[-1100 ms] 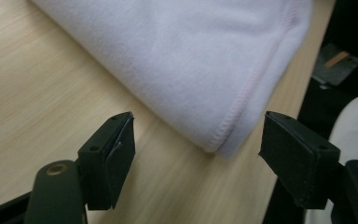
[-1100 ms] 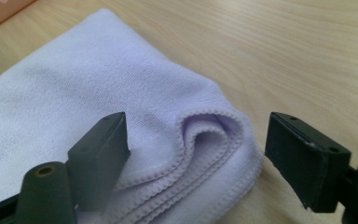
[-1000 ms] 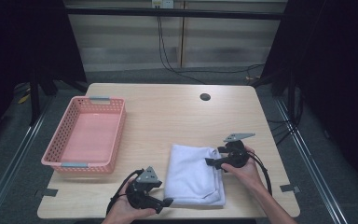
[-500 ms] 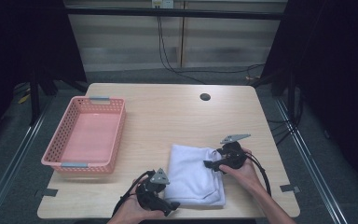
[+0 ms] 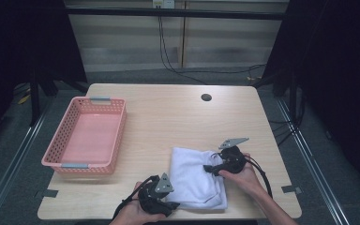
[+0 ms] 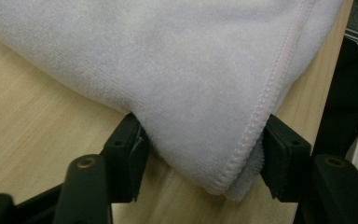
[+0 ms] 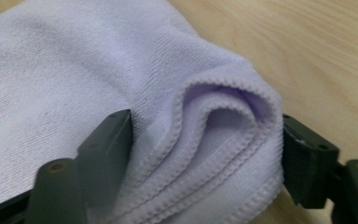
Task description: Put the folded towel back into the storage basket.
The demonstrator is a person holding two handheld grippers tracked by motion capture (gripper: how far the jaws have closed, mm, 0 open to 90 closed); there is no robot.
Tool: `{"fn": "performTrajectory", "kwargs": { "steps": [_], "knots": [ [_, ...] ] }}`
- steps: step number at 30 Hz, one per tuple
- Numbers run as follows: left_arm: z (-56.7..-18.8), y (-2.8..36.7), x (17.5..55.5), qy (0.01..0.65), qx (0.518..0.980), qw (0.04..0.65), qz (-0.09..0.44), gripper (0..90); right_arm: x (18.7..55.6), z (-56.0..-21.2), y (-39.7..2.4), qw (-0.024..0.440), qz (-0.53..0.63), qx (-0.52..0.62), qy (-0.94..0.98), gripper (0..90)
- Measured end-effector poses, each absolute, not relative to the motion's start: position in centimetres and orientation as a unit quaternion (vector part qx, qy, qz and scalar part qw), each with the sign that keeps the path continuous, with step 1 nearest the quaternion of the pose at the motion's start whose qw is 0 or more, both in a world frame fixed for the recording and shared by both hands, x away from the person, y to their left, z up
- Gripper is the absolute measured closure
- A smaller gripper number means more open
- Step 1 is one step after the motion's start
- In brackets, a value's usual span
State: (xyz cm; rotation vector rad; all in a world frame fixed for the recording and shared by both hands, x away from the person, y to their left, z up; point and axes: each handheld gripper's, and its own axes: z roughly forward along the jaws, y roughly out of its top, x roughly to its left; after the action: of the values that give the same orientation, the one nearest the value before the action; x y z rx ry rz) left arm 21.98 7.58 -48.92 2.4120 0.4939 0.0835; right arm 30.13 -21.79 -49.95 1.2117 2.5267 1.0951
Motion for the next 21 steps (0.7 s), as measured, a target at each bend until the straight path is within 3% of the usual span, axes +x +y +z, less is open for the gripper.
{"fn": "performTrajectory", "kwargs": {
  "steps": [2, 4, 8, 14, 21],
  "knots": [
    [-48.8, 7.5, 22.3, 0.188, 0.923, 0.335, 0.023, 52.1, 30.0, -49.9, -21.8, 0.061, 0.366, 0.397, 0.839, 34.3],
    [-48.7, 7.5, 22.5, 0.184, 0.926, 0.330, 0.019, 56.8, 30.0, -49.9, -21.7, 0.061, 0.367, 0.395, 0.840, 37.1],
    [-48.8, 7.6, 23.3, 0.193, 0.918, 0.346, -0.019, 60.5, 29.7, -49.8, -21.5, 0.056, 0.378, 0.385, 0.840, 53.2],
    [-48.7, 7.9, 23.9, 0.211, 0.907, 0.361, -0.047, 65.3, 30.2, -49.8, -21.6, 0.039, 0.390, 0.393, 0.832, 63.5],
    [-48.2, 8.3, 24.2, 0.214, 0.900, 0.377, -0.050, 66.5, 30.5, -49.5, -21.8, 0.031, 0.398, 0.402, 0.824, 66.3]
  ]
}}
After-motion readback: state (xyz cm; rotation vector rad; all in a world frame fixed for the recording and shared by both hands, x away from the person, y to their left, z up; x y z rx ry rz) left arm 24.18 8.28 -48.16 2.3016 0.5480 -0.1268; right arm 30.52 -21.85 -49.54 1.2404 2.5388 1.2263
